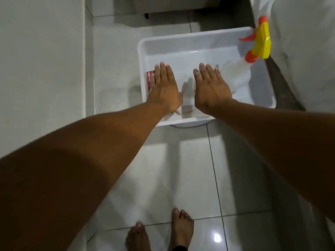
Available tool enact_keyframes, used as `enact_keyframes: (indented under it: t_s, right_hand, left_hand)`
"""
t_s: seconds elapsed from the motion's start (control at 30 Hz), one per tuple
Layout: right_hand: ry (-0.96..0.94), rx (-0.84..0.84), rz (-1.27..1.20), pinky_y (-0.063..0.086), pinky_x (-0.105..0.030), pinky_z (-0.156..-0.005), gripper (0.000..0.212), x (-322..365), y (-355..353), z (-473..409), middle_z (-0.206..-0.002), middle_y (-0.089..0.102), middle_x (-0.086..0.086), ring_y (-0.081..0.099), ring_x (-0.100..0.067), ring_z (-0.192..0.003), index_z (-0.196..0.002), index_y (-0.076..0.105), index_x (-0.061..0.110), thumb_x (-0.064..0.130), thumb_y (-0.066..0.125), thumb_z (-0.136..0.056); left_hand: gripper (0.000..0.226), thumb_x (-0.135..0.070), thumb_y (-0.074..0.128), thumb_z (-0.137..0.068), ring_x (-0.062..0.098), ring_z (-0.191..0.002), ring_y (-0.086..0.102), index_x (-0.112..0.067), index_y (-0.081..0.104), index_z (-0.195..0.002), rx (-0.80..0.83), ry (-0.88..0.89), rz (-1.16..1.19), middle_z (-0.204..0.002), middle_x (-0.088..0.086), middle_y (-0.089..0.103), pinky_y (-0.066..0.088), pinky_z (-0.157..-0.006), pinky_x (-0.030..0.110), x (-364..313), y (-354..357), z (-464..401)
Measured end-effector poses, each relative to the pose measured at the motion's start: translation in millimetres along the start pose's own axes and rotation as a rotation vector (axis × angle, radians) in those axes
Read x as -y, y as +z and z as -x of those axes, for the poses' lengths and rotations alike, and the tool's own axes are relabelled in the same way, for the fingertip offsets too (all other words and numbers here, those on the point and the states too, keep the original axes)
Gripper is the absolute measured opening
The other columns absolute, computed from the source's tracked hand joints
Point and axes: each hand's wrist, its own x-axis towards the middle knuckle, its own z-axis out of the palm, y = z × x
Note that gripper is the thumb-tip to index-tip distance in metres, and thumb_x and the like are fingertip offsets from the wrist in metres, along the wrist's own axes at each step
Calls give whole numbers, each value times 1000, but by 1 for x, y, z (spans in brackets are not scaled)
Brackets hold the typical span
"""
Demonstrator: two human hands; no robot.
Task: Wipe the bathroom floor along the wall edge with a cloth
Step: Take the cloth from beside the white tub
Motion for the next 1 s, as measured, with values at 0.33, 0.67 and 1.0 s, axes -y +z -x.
enact_keyframes:
  t_s: [0.33,0.67,1.0]
  right_hand:
    - [-64,89,-96,5,-44,-127,81,-1,14,-21,-172,11,-17,8,-34,-159,-162,13,8,14,55,-93]
    - [-38,68,-142,8,-44,-127,77,2,-14,-12,-171,15,-17,12,-33,-159,-162,17,8,10,52,-94]
    - [-138,96,-185,0,-41,-128,70,108,-84,68,-172,5,-19,2,-32,-160,-163,10,5,10,32,-97]
  left_hand:
    - [103,-33,65,-96,41,-159,-16,-4,-9,-162,45,-56,6,-172,21,-14,-10,-128,53,1,12,-16]
    - [93,8,61,-93,35,-161,-9,-8,4,-164,-56,113,9,-175,14,-4,-3,-130,47,-2,-17,-1]
    - [101,-2,76,-87,34,-162,-4,-9,10,-164,-72,121,88,-175,13,5,-6,-129,42,54,-95,157]
